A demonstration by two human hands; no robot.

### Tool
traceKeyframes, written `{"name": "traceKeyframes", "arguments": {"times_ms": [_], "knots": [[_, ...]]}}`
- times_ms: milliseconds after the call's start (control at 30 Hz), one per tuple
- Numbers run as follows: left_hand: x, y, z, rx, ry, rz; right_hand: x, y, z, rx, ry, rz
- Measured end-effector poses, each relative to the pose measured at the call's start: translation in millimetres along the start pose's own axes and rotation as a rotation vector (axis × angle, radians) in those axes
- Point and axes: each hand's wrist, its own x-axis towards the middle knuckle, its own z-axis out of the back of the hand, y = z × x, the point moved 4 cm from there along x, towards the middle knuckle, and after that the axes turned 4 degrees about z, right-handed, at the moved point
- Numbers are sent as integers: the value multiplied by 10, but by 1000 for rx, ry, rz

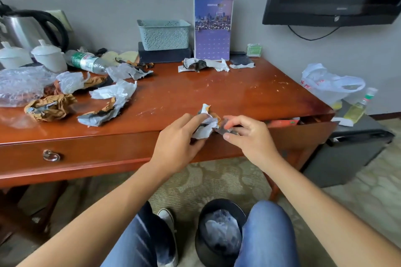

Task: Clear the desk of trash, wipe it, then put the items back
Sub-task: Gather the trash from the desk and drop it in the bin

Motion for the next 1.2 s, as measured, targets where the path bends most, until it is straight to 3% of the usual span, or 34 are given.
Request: {"name": "traceKeyframes", "arguments": {"times_ms": [200, 533, 733, 933, 1033, 1200], "knots": [[-849, -107, -597, -15, 134, -116, -860, -720, -38, -47, 11, -110], [-1726, 419, -2277, 2, 702, 225, -1291, -2833, -314, -461, 51, -487], [-1669, 375, -2724, -28, 831, 294, -1061, -2891, -382, -465, 23, -591], [-1676, 488, -2977, -144, 1010, 443, -1020, -3121, -374, -516, 183, -755], [-1652, 551, -2950, -150, 1010, 447, -1061, -3145, -323, -509, 194, -805], [-1555, 406, -2588, -181, 889, 421, -1146, -2943, -242, -403, 37, -744]]}}
